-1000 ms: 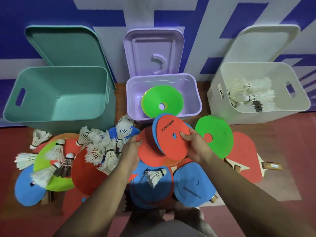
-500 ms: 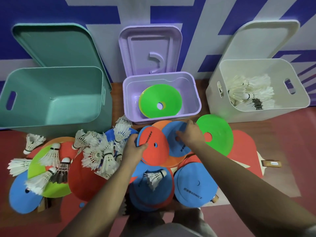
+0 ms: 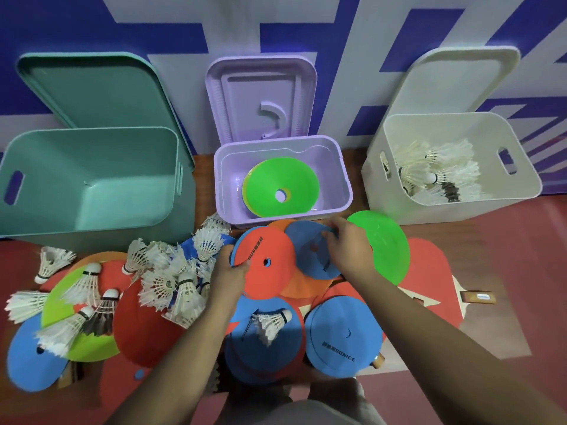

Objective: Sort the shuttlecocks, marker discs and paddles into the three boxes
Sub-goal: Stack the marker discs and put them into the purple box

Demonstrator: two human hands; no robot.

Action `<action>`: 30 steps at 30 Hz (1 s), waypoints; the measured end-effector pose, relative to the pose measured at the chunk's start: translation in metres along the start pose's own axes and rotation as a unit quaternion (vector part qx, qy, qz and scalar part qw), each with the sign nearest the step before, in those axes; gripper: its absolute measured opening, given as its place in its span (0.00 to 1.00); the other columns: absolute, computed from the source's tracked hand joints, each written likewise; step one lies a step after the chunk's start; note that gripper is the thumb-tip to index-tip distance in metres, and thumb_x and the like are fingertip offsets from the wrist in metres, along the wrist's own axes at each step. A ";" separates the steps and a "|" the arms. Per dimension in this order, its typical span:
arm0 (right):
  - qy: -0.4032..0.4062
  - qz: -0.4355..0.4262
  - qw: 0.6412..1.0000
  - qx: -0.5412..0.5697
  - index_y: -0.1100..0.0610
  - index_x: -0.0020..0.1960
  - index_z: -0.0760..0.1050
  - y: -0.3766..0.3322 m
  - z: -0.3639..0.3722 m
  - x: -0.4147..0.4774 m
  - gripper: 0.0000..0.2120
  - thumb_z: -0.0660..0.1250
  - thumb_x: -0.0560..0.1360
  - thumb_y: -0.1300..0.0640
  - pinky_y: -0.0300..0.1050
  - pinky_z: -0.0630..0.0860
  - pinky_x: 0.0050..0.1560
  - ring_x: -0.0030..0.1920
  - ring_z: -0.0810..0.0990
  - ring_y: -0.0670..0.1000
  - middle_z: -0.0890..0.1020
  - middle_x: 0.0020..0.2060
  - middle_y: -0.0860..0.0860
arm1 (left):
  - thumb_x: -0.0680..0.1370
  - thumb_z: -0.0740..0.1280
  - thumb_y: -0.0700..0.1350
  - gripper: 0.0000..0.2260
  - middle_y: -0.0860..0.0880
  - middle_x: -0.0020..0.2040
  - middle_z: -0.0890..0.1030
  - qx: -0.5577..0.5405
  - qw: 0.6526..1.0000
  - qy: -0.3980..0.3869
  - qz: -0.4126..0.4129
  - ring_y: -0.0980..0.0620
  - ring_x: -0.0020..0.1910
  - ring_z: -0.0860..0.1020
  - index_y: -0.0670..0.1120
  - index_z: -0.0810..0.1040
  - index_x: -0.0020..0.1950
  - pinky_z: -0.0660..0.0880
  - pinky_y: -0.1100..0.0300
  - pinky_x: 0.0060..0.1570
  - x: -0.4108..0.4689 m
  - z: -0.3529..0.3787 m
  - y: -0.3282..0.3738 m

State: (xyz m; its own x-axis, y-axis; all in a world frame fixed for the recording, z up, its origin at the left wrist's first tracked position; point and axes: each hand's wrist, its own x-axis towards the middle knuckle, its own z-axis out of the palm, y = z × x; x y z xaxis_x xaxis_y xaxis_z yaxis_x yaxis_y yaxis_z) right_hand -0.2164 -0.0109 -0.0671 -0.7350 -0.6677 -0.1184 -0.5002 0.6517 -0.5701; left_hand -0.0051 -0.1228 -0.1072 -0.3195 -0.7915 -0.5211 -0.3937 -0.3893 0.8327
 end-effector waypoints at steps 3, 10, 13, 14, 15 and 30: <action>0.033 -0.025 0.999 0.022 0.54 0.51 0.79 0.000 -0.012 -0.005 0.07 0.67 0.74 0.59 0.52 0.76 0.42 0.45 0.81 0.61 0.85 0.43 0.56 | 0.77 0.66 0.37 0.11 0.51 0.47 0.82 0.004 1.000 0.008 0.016 0.49 0.46 0.81 0.54 0.75 0.48 0.77 0.54 0.43 -0.003 0.000 0.009; 0.053 -0.036 0.990 0.126 0.55 0.46 0.78 -0.013 -0.057 -0.010 0.02 0.67 0.75 0.59 0.47 0.75 0.41 0.40 0.80 0.52 0.83 0.38 0.50 | 0.75 0.67 0.36 0.12 0.49 0.45 0.82 0.012 0.999 0.015 0.040 0.43 0.45 0.81 0.55 0.75 0.46 0.77 0.48 0.46 -0.008 0.000 0.026; -0.004 0.015 0.968 0.251 0.59 0.46 0.78 -0.027 -0.077 -0.008 0.01 0.69 0.74 0.63 0.41 0.73 0.33 0.32 0.78 0.49 0.82 0.34 0.53 | 0.75 0.66 0.33 0.14 0.47 0.47 0.83 -0.075 0.997 -0.012 0.022 0.44 0.47 0.81 0.53 0.77 0.49 0.77 0.50 0.47 -0.014 0.000 0.035; -0.027 0.054 0.952 0.301 0.60 0.45 0.77 -0.031 -0.079 -0.008 0.02 0.70 0.74 0.65 0.39 0.70 0.27 0.26 0.74 0.50 0.78 0.30 0.53 | 0.75 0.65 0.32 0.15 0.45 0.50 0.84 -0.124 0.992 -0.035 0.013 0.44 0.49 0.81 0.51 0.78 0.52 0.77 0.49 0.50 -0.016 0.001 0.039; -0.050 0.095 0.934 0.341 0.60 0.43 0.74 -0.035 -0.080 -0.007 0.05 0.70 0.74 0.66 0.36 0.65 0.22 0.20 0.69 0.50 0.74 0.25 0.54 | 0.75 0.65 0.31 0.15 0.43 0.53 0.83 -0.170 0.983 -0.062 0.008 0.44 0.51 0.81 0.49 0.78 0.55 0.76 0.47 0.53 -0.018 0.001 0.044; -0.099 0.202 0.927 0.301 0.58 0.52 0.68 -0.045 -0.031 -0.017 0.09 0.66 0.77 0.55 0.45 0.71 0.40 0.41 0.74 0.50 0.75 0.43 0.52 | 0.83 0.57 0.44 0.14 0.43 0.57 0.83 -0.282 0.947 -0.150 -0.031 0.44 0.56 0.81 0.44 0.75 0.65 0.77 0.48 0.57 -0.014 0.014 0.084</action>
State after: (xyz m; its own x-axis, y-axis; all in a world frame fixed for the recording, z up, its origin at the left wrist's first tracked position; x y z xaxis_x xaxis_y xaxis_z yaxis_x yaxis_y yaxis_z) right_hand -0.1959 -0.0181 -0.0137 -0.6779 -0.5052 -0.5340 0.1865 0.5845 -0.7897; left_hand -0.0462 -0.1374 -0.0325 -0.5748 -0.6226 -0.5311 0.0770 -0.6873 0.7223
